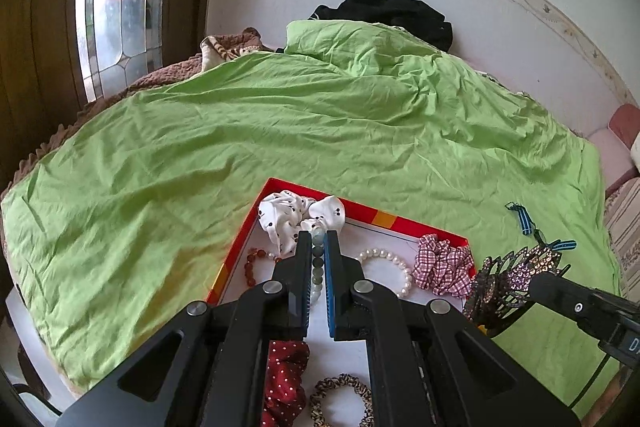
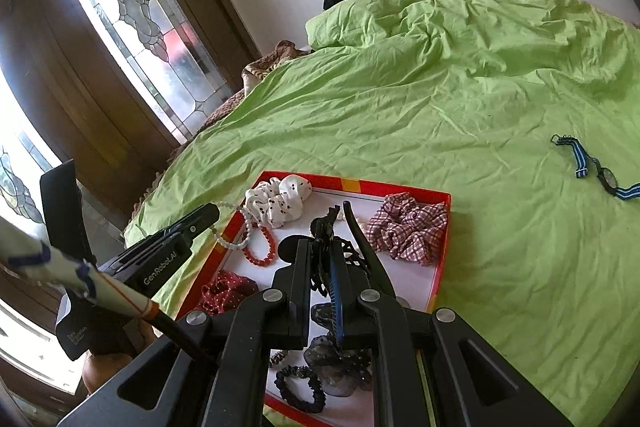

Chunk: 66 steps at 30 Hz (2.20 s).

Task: Organize jewelry
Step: 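Carry the jade bracelet and hair clips to the tray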

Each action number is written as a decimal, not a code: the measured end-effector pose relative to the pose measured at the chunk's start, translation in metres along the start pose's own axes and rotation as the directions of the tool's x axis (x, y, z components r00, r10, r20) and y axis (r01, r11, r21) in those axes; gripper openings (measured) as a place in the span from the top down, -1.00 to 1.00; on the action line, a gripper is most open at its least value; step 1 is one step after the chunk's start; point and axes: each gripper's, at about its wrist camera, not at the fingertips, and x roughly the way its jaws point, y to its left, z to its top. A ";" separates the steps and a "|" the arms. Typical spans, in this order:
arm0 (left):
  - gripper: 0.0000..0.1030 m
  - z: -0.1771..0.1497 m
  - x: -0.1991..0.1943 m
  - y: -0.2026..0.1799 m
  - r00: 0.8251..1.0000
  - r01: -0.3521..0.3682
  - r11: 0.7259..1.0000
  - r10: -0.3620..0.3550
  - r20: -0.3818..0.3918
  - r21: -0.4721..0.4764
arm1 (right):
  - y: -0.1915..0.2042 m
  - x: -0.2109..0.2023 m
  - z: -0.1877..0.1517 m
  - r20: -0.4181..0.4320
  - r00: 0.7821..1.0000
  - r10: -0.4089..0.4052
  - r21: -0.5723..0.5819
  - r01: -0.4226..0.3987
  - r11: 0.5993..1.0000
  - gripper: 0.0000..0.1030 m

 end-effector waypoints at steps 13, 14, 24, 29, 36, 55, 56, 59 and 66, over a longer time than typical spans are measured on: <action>0.89 0.011 -0.008 0.041 0.994 0.114 0.982 -0.112 0.019 -0.150 | -0.020 0.005 0.000 0.002 0.996 0.085 0.110 -0.085 0.990 0.82; 0.89 0.011 -0.009 0.046 0.993 0.120 0.979 -0.118 0.024 -0.163 | -0.020 0.005 0.000 0.003 0.995 0.096 0.116 -0.096 0.989 0.82; 0.89 0.012 -0.006 0.043 0.962 0.272 0.943 -0.271 0.029 -0.194 | -0.036 0.022 0.001 0.019 0.946 0.324 0.293 -0.315 0.903 0.82; 0.89 0.009 0.001 0.031 0.958 0.285 0.943 -0.288 0.007 -0.170 | -0.049 0.034 0.001 0.053 0.906 0.420 0.390 -0.406 0.826 0.82; 0.89 0.004 0.018 0.017 0.971 0.225 0.967 -0.232 -0.048 -0.117 | -0.068 0.069 -0.012 0.058 0.870 0.489 0.503 -0.449 0.739 0.82; 0.89 -0.024 0.071 -0.023 0.969 0.064 0.996 -0.047 -0.243 0.061 | -0.080 0.078 -0.033 -0.044 0.954 0.297 0.389 -0.257 0.885 0.70; 0.89 -0.025 0.072 -0.023 0.970 0.051 0.996 -0.034 -0.242 0.066 | -0.078 0.080 -0.033 -0.053 0.956 0.289 0.380 -0.248 0.891 0.69; 0.89 -0.025 0.072 -0.021 0.971 0.033 0.997 -0.016 -0.237 0.067 | -0.070 0.087 -0.035 -0.075 0.960 0.269 0.357 -0.226 0.906 0.68; 0.89 -0.022 0.066 -0.022 0.976 0.048 0.996 -0.032 -0.215 0.070 | -0.058 0.089 -0.027 -0.083 0.980 0.183 0.281 -0.154 0.947 0.48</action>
